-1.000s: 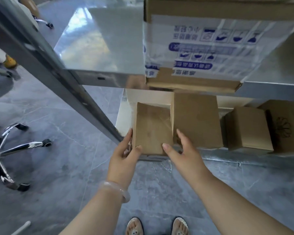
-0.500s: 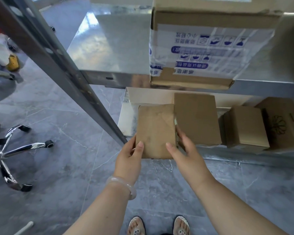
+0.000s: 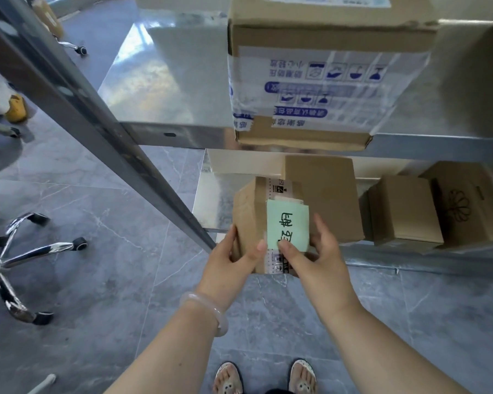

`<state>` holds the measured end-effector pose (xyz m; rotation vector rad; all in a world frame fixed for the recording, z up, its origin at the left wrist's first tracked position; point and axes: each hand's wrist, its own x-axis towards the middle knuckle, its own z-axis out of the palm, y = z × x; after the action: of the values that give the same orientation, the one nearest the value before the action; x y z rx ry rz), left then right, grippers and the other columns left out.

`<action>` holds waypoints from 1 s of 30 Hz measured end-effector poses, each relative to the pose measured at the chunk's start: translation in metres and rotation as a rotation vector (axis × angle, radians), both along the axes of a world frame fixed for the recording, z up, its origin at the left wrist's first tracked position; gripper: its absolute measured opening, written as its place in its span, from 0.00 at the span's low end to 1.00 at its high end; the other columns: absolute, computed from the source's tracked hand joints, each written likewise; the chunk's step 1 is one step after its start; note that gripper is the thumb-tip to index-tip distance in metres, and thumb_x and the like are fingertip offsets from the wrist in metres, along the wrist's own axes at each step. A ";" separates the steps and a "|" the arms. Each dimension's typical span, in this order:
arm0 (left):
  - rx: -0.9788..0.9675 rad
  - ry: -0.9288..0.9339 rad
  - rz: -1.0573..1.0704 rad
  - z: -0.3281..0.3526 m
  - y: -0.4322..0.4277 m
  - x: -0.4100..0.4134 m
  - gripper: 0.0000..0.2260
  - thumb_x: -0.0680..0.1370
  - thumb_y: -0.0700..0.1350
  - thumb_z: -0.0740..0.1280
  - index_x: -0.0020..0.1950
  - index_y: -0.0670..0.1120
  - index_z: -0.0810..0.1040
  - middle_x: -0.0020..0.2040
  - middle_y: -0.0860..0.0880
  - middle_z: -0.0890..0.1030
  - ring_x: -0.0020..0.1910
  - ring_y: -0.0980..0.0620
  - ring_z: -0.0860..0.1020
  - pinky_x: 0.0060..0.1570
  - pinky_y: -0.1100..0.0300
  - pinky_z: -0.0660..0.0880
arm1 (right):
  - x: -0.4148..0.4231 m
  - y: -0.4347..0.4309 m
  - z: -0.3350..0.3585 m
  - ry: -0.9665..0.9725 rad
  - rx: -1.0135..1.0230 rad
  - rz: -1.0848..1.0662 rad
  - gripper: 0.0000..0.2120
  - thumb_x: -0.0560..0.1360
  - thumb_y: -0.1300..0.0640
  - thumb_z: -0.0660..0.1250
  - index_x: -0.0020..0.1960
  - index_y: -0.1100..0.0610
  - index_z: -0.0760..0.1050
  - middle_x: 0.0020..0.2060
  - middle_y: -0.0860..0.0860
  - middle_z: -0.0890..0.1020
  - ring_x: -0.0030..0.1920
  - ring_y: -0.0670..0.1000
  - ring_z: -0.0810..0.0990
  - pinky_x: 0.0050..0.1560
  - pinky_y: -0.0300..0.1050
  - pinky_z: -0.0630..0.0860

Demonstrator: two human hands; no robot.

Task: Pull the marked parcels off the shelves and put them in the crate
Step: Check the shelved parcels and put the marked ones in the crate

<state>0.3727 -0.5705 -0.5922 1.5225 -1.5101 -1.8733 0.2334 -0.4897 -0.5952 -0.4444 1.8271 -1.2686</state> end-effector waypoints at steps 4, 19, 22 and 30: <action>-0.005 0.032 -0.001 0.014 0.004 -0.004 0.36 0.71 0.47 0.76 0.75 0.58 0.62 0.59 0.61 0.76 0.48 0.74 0.76 0.39 0.74 0.75 | -0.003 0.011 0.016 0.025 -0.008 -0.001 0.37 0.70 0.50 0.76 0.74 0.40 0.62 0.57 0.40 0.80 0.54 0.39 0.80 0.49 0.40 0.81; 0.044 0.153 -0.508 0.187 0.093 -0.053 0.34 0.71 0.47 0.77 0.73 0.61 0.67 0.61 0.58 0.79 0.54 0.67 0.79 0.45 0.69 0.77 | -0.054 0.186 0.216 0.251 -0.070 -0.220 0.32 0.63 0.41 0.72 0.64 0.30 0.64 0.64 0.37 0.74 0.58 0.36 0.76 0.49 0.31 0.75; 0.063 0.233 -0.674 0.219 0.124 -0.093 0.38 0.66 0.49 0.79 0.73 0.60 0.67 0.62 0.58 0.79 0.56 0.64 0.79 0.49 0.67 0.78 | -0.051 0.234 0.251 0.350 -0.037 -0.340 0.35 0.65 0.41 0.73 0.69 0.32 0.62 0.65 0.38 0.72 0.62 0.37 0.73 0.47 0.31 0.76; 0.105 0.419 -1.143 0.293 0.285 -0.172 0.38 0.59 0.53 0.78 0.68 0.62 0.70 0.64 0.51 0.79 0.64 0.51 0.77 0.65 0.48 0.73 | 0.009 0.403 0.307 0.613 0.059 -0.929 0.36 0.71 0.57 0.76 0.64 0.29 0.59 0.64 0.37 0.69 0.62 0.37 0.71 0.52 0.34 0.69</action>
<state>0.2010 -0.2856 -0.2992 0.1079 -2.2757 -2.5868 0.2427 -0.0869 -0.2877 0.1166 2.7497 -1.7936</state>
